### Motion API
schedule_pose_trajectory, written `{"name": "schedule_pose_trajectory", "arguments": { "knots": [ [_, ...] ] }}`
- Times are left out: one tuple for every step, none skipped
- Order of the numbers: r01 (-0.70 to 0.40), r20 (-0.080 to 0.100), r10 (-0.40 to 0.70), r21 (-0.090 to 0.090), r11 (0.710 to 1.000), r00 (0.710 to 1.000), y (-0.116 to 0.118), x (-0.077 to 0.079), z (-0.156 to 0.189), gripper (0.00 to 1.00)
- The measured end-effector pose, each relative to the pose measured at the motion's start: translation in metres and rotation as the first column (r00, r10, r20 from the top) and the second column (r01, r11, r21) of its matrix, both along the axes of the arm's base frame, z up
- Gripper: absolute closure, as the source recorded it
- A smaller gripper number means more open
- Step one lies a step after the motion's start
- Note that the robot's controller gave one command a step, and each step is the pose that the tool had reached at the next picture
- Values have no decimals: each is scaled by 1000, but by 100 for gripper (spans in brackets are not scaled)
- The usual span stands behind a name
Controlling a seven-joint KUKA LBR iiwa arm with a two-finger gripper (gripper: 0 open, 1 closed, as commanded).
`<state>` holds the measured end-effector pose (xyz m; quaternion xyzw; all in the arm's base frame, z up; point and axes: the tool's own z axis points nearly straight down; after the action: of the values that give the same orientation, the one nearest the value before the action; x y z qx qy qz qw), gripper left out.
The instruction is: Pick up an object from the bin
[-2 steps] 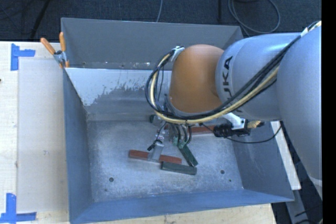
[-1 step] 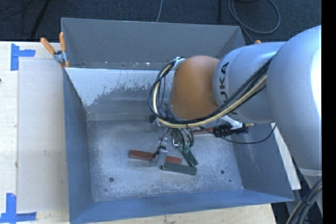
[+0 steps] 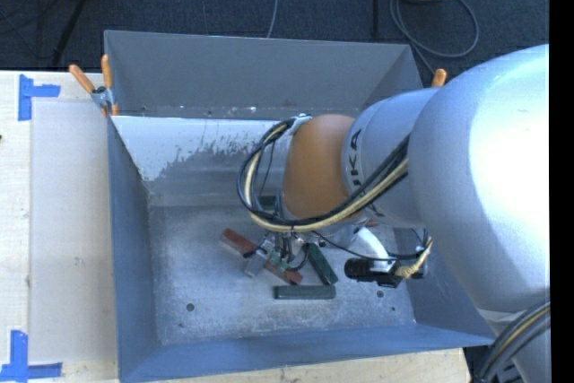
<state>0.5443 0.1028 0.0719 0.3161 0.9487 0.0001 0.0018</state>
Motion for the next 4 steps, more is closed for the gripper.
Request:
{"name": "schedule_pose_trajectory", "arguments": {
  "knots": [
    [0,0,0,0,1000,1000,0,0,0,100],
    [0,-2,0,0,1000,1000,0,-1,3,100],
    [0,-9,0,0,1000,1000,0,-2,24,100],
    [-2,-7,2,0,1000,1000,0,-1,39,100]
  ]
}}
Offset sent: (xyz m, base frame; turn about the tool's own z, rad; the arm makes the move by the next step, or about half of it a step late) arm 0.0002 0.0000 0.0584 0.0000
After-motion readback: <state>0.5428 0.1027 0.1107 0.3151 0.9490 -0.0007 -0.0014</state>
